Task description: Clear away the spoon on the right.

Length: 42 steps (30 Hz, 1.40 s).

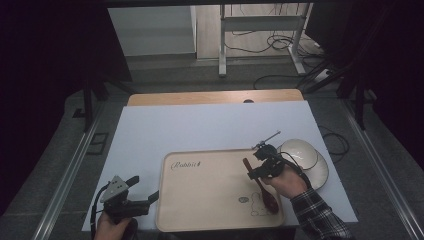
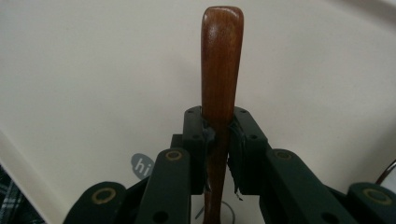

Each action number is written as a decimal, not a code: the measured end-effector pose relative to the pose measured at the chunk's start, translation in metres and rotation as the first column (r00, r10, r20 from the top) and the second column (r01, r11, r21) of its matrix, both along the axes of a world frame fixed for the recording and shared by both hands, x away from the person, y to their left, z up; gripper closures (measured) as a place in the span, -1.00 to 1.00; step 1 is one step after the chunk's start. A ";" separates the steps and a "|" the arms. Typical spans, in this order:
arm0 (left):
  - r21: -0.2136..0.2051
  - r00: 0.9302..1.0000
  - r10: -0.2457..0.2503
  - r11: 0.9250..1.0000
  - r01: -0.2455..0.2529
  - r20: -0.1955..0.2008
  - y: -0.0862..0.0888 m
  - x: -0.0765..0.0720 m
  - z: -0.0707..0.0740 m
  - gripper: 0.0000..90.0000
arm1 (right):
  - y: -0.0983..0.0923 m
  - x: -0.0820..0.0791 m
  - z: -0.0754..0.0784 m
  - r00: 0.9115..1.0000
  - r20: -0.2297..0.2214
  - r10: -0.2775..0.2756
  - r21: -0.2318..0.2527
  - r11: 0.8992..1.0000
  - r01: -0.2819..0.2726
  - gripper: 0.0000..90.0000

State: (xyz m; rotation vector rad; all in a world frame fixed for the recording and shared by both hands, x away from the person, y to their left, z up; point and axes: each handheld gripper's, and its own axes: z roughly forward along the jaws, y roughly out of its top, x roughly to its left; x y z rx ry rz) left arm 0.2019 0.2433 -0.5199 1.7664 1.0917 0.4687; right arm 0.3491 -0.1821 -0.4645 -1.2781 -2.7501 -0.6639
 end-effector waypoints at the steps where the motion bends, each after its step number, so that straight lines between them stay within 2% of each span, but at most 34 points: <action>1: 0.000 1.000 0.000 1.000 0.000 0.000 0.000 0.000 0.000 -0.85 | -0.001 0.000 -0.002 1.000 -0.003 -0.003 0.002 1.000 0.003 0.74; 12: -0.001 1.000 0.000 1.000 0.000 0.000 0.000 0.000 0.000 -0.85 | -0.003 0.003 -0.025 0.999 -0.014 -0.029 0.006 1.000 0.029 0.70; 16: 0.000 1.000 0.000 1.000 0.000 0.000 0.000 0.000 0.000 -0.85 | -0.002 0.001 -0.022 1.000 0.020 -0.014 0.008 1.000 0.013 0.53; 19: -0.001 1.000 0.000 1.000 0.000 0.001 0.000 0.000 0.000 -0.85 | -0.003 -0.004 -0.016 0.998 0.059 -0.007 0.013 1.000 0.006 0.50; 24: 0.001 1.000 -0.001 1.000 0.001 0.001 0.000 0.000 0.000 -0.85 | -0.005 -0.015 -0.014 0.991 0.124 0.041 0.031 0.999 -0.045 0.69; 28: 0.000 1.000 0.000 1.000 0.000 0.002 0.000 0.000 0.000 -0.86 | -0.003 -0.027 -0.016 0.979 0.186 0.088 0.039 0.995 -0.097 0.99; 30: 0.001 1.000 0.000 1.000 0.000 0.002 0.000 0.000 0.000 -0.85 | -0.001 -0.034 -0.017 0.974 0.204 0.100 0.029 0.994 -0.108 1.00; 35: 0.005 1.000 -0.003 1.000 0.003 0.006 0.000 -0.001 0.000 -0.86 | 0.001 -0.043 -0.021 0.968 0.219 0.124 0.023 0.991 -0.132 1.00; 42: 0.008 1.000 -0.004 1.000 0.004 0.011 -0.001 -0.001 0.000 -0.86 | 0.002 -0.044 -0.032 0.969 0.212 0.130 0.014 0.991 -0.135 1.00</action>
